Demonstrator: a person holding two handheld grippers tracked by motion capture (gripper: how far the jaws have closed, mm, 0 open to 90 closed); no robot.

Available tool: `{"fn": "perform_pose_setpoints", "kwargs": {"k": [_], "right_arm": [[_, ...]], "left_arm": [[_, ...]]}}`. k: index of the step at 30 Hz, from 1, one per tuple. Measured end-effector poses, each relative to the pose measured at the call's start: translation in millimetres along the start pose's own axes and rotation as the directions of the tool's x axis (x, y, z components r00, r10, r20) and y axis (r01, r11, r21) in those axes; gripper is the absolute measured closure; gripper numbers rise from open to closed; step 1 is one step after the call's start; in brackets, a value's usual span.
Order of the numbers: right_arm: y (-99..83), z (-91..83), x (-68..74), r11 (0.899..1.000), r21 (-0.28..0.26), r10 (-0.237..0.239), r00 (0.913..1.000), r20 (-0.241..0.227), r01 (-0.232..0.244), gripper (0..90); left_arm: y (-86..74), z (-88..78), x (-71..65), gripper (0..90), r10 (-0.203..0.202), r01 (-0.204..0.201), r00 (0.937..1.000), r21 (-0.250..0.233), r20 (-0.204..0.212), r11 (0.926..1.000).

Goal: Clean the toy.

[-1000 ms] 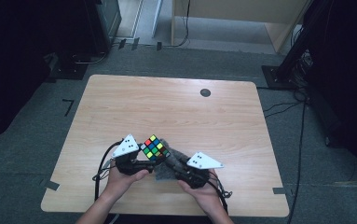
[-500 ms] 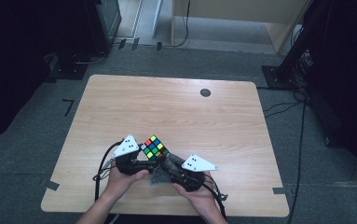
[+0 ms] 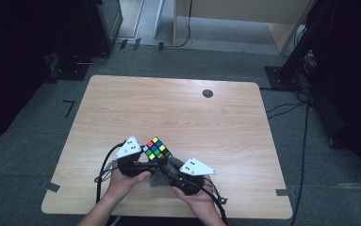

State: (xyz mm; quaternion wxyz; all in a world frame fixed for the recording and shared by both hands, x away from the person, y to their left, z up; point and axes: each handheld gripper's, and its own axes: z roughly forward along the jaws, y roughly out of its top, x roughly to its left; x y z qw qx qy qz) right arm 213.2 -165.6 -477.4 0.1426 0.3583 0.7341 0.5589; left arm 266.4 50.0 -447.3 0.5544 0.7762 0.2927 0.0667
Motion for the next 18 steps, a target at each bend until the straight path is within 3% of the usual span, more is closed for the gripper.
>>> {"fn": "perform_pose_setpoints", "kwargs": {"k": [2,4,6,8,11,14,16,18], "right_arm": [[4.3,-5.9,-7.1,1.000,-0.012,0.011,0.9988,0.047,-0.011,72.4],[7.6,-14.3,-19.0,0.996,-0.048,0.076,0.9921,0.100,-0.072,72.5],[6.9,-16.0,-23.0,0.995,-0.056,0.091,0.9899,0.109,-0.085,72.5],[3.8,-11.0,-16.9,0.997,-0.036,0.070,0.9948,0.074,-0.068,72.3],[1.3,-1.9,-2.5,1.000,-0.003,0.020,0.9998,0.007,-0.020,72.5],[2.3,0.7,3.0,0.998,0.034,-0.046,0.9989,-0.010,0.047,72.6],[5.3,-4.2,-4.5,0.998,0.035,-0.053,0.9982,0.030,0.052,72.5],[11.0,-13.4,-14.7,0.998,0.033,-0.062,0.9890,0.134,0.059,72.6]], "left_arm": [[-0.5,-0.5,1.2,34.4,-0.005,0.005,1.0000,-0.001,-0.001,1.0000],[-1.3,-0.7,2.1,34.4,-0.009,0.009,1.0000,0.001,0.000,1.0000],[-1.1,-0.4,2.4,34.4,-0.026,0.026,0.9995,-0.002,0.014,0.9997],[0.4,-0.7,2.4,34.4,-0.048,0.049,0.9978,-0.013,0.046,0.9987],[0.9,-0.9,1.6,34.4,-0.037,0.037,0.9989,-0.007,0.030,0.9993],[-0.9,-2.6,6.0,34.4,-0.040,0.041,0.9990,-0.003,0.017,0.9992],[-1.2,-4.5,9.7,34.4,-0.062,0.062,0.9979,-0.006,0.019,0.9981],[-1.8,-4.8,10.3,34.4,-0.051,0.051,0.9986,-0.002,0.016,0.9987]]}}
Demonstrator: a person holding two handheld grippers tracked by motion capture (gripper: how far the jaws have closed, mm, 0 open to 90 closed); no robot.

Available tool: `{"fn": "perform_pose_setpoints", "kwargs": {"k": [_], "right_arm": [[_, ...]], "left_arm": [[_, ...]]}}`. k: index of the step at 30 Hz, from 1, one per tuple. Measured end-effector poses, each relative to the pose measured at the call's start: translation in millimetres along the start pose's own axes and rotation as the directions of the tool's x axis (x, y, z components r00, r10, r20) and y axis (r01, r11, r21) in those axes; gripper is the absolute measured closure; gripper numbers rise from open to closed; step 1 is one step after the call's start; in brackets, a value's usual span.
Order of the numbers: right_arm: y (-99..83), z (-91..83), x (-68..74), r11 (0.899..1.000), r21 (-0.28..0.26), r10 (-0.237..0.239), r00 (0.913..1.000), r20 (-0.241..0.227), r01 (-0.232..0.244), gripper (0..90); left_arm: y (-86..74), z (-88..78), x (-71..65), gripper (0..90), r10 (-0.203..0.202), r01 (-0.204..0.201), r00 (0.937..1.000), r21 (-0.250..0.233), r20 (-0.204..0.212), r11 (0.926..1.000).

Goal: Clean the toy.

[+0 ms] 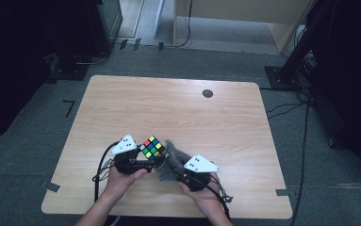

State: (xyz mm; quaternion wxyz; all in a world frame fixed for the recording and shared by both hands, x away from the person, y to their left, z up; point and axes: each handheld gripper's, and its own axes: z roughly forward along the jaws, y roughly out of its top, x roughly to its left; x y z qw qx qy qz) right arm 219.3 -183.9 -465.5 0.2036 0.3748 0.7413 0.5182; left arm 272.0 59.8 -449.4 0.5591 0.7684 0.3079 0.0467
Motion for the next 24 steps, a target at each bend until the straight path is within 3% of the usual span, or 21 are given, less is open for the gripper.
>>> {"fn": "perform_pose_setpoints", "kwargs": {"k": [1,4,6,8,10,15,18,23,24], "right_arm": [[3.9,-6.1,-7.7,1.000,-0.018,0.017,0.9986,0.051,-0.016,72.6],[13.3,-21.5,-22.1,0.993,-0.097,0.079,0.9915,0.103,-0.069,72.7],[17.4,-27.9,-25.4,0.985,-0.137,0.112,0.9906,0.078,-0.101,72.7],[20.5,-31.1,-19.5,0.984,-0.159,0.093,0.9933,0.068,-0.082,72.7],[20.5,-27.2,-10.4,0.988,-0.147,0.059,0.9972,0.046,-0.052,72.7],[7.1,-12.7,-9.7,0.995,-0.080,0.068,0.9976,0.011,-0.067,73.1],[6.9,-11.7,-12.6,0.993,-0.074,0.095,0.9953,-0.021,-0.096,73.0],[22.4,-27.6,-11.7,0.975,-0.187,0.110,0.9919,-0.064,-0.120,73.2],[23.6,-28.9,-11.0,0.972,-0.197,0.114,0.9906,-0.075,-0.127,73.2]], "left_arm": [[-0.6,0.7,-0.4,34.4,0.009,-0.009,0.9999,0.005,-0.005,0.9999],[-4.8,7.3,-4.9,34.4,0.071,-0.071,0.9974,0.052,-0.004,0.9961],[-7.0,12.1,-8.8,34.4,0.100,-0.101,0.9948,0.082,0.015,0.9914],[-8.7,16.2,-14.3,34.4,0.128,-0.132,0.9907,0.094,0.045,0.9868],[-8.9,17.0,-19.3,34.4,0.149,-0.155,0.9865,0.085,0.068,0.9843],[-4.3,6.3,-13.6,34.4,0.103,-0.107,0.9836,0.019,0.148,0.9940],[-3.3,2.2,-11.3,34.4,0.128,-0.131,0.9828,0.013,0.134,0.9914],[-7.8,8.8,-20.1,34.4,0.223,-0.229,0.9715,0.081,0.082,0.9700],[-7.6,9.2,-21.9,34.4,0.224,-0.231,0.9709,0.078,0.084,0.9699]]}}
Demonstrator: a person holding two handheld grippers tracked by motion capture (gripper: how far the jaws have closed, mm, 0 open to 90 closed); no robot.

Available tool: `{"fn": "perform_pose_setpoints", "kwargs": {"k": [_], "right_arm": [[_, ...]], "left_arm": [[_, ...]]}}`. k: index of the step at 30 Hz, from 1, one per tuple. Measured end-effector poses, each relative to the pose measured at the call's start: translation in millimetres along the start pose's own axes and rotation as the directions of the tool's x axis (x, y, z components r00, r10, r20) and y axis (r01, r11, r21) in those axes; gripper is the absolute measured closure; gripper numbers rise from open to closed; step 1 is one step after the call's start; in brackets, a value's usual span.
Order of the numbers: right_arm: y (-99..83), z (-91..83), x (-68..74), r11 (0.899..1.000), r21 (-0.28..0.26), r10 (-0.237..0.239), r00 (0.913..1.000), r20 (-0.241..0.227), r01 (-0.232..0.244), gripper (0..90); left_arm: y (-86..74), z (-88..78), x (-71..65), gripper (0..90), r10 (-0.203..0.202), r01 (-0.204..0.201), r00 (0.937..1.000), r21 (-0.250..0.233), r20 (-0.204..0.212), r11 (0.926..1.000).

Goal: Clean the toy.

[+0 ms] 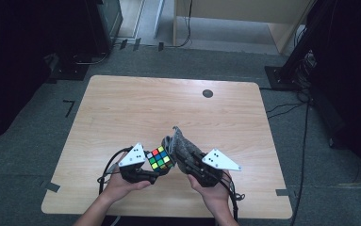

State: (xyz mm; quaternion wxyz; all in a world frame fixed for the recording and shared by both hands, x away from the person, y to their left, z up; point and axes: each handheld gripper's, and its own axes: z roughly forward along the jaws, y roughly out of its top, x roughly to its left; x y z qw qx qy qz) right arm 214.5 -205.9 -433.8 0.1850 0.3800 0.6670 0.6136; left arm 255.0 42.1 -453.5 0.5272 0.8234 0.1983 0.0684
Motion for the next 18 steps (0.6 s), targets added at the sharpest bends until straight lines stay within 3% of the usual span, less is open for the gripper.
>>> {"fn": "perform_pose_setpoints", "kwargs": {"k": [6,11,15,16,18], "right_arm": [[-17.6,11.4,-4.2,0.995,0.089,0.035,0.9993,-0.014,-0.033,73.7],[-5.9,3.3,0.3,0.999,0.021,0.030,0.9988,-0.039,-0.029,73.8],[-14.1,9.7,2.8,0.997,0.076,0.010,0.9999,-0.013,-0.009,73.9],[-16.4,11.7,0.6,0.994,0.112,-0.001,0.9999,0.014,0.000,74.0],[-14.2,8.9,3.3,0.993,0.105,-0.051,0.9972,0.055,0.045,73.8]], "left_arm": [[-0.9,-3.3,4.1,34.4,-0.018,0.018,0.9997,-0.001,-0.018,0.9998],[0.1,-1.4,2.7,34.4,0.007,-0.005,0.9978,0.034,-0.066,0.9994],[1.5,-4.5,3.8,34.4,0.003,-0.001,0.9968,0.031,-0.080,0.9995],[1.5,-4.2,4.9,34.4,-0.001,0.005,0.9954,0.043,-0.096,0.9991],[0.7,-2.3,5.2,34.5,0.016,-0.005,0.9894,0.076,-0.144,0.9971]]}}
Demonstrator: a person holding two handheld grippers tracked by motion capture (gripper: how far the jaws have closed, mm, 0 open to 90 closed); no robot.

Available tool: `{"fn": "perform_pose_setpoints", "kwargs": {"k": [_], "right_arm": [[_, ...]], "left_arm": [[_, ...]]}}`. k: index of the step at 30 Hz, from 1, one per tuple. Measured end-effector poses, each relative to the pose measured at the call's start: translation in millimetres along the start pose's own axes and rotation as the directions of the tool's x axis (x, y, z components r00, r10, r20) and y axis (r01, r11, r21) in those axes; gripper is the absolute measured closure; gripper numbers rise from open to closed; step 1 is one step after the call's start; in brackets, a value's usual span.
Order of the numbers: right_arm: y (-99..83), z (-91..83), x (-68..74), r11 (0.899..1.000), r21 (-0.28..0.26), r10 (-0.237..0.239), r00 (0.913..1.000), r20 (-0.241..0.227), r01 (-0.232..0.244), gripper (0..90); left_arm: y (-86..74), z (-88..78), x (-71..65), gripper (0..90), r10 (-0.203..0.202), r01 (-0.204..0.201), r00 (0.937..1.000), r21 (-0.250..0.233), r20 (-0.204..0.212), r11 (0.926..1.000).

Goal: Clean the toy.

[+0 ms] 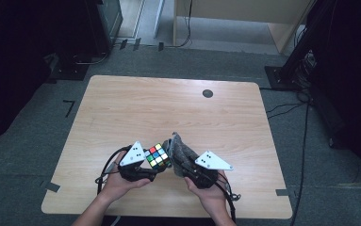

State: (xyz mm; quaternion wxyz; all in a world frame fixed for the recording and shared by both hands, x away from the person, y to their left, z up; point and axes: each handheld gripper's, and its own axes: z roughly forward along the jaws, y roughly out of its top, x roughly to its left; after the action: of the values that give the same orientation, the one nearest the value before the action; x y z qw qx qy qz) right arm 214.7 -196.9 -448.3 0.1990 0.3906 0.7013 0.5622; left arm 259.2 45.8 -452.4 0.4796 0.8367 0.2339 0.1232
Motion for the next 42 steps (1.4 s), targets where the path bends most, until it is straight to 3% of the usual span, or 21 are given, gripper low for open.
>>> {"fn": "perform_pose_setpoints", "kwargs": {"k": [3,5,8,10,12,15,17,18,20,21,23,25,27,29,31,33,36,38,42], "right_arm": [[11.8,-10.3,13.2,0.995,-0.086,-0.050,0.9987,0.005,0.050,73.4],[17.0,-12.7,26.9,0.989,-0.112,-0.104,0.9942,-0.026,0.100,72.9],[12.1,-2.6,37.0,0.993,-0.051,-0.113,0.9895,-0.091,0.109,72.2],[7.0,2.0,37.9,0.994,-0.038,-0.108,0.9893,-0.097,0.105,72.5],[7.0,3.3,32.7,0.995,-0.022,-0.103,0.9930,-0.059,0.101,72.6],[10.2,-1.1,18.9,0.999,-0.019,-0.040,0.9991,0.013,0.040,72.6],[11.2,-2.9,19.4,0.999,-0.020,-0.035,0.9994,0.005,0.035,72.3],[11.2,-3.0,23.2,0.999,-0.025,-0.047,0.9987,-0.020,0.046,71.9],[9.7,-0.4,34.1,0.995,-0.025,-0.101,0.9923,-0.071,0.100,71.6],[9.3,0.4,36.0,0.993,-0.023,-0.114,0.9917,-0.060,0.113,71.8],[10.1,1.3,29.5,0.996,-0.022,-0.084,0.9950,-0.054,0.083,72.0],[10.5,-1.9,12.5,0.999,-0.029,-0.017,0.9998,-0.004,0.017,72.2],[8.9,-5.3,-4.0,1.000,-0.028,0.012,0.9973,0.072,-0.010,72.2],[2.5,-3.8,-19.9,0.999,-0.015,0.035,0.9928,0.115,-0.033,71.6],[-6.4,2.3,-31.3,0.998,0.017,0.057,0.9892,0.135,-0.059,69.9],[-16.9,11.3,-39.9,0.996,0.055,0.065,0.9871,0.146,-0.074,62.4],[-25.4,21.5,-45.4,0.997,0.073,0.032,0.9963,0.080,-0.038,48.8],[-22.9,19.8,-43.9,0.999,0.049,0.010,0.9963,0.085,-0.014,41.1],[-12.8,10.7,-36.0,0.998,-0.038,-0.042,0.9952,0.089,0.045,34.6]], "left_arm": [[-2.0,5.0,0.3,34.5,0.016,-0.014,0.9991,0.058,-0.040,0.9982],[-2.6,9.1,-2.8,34.4,0.034,-0.029,0.9977,0.084,-0.058,0.9960],[-2.6,15.4,-15.3,34.4,0.111,-0.101,0.9910,0.125,-0.076,0.9870],[-3.2,18.6,-21.7,34.5,0.153,-0.137,0.9837,0.150,-0.095,0.9791],[-3.4,18.8,-22.0,34.5,0.152,-0.138,0.9843,0.147,-0.090,0.9795],[-2.2,19.1,-22.7,34.5,0.148,-0.135,0.9854,0.142,-0.085,0.9806],[-2.0,20.8,-24.7,34.5,0.149,-0.136,0.9850,0.144,-0.086,0.9802],[-1.8,21.2,-25.7,34.5,0.152,-0.139,0.9849,0.143,-0.084,0.9799],[-1.7,21.1,-26.3,34.5,0.150,-0.138,0.9854,0.142,-0.081,0.9802],[-2.2,20.3,-24.8,34.5,0.145,-0.133,0.9862,0.141,-0.079,0.9810],[-2.8,18.5,-20.2,34.5,0.121,-0.111,0.9899,0.135,-0.073,0.9847],[-3.3,16.7,-15.1,34.5,0.089,-0.081,0.9938,0.120,-0.066,0.9895],[-3.0,12.1,-6.2,34.5,0.008,-0.005,0.9993,0.074,-0.037,0.9972],[-2.5,8.4,1.7,34.4,-0.063,0.063,0.9980,0.037,-0.012,0.9973],[-2.7,5.0,8.8,34.4,-0.127,0.126,0.9919,0.007,0.014,0.9920],[-3.1,2.5,13.8,34.4,-0.167,0.168,0.9855,-0.018,0.027,0.9856],[-3.0,-0.5,19.8,34.4,-0.210,0.211,0.9772,-0.035,0.028,0.9768],[-2.9,-3.3,25.5,34.4,-0.247,0.248,0.9687,-0.050,0.022,0.9675],[-2.5,-8.8,32.7,34.4,-0.290,0.290,0.9568,-0.078,0.014,0.9537]]}}
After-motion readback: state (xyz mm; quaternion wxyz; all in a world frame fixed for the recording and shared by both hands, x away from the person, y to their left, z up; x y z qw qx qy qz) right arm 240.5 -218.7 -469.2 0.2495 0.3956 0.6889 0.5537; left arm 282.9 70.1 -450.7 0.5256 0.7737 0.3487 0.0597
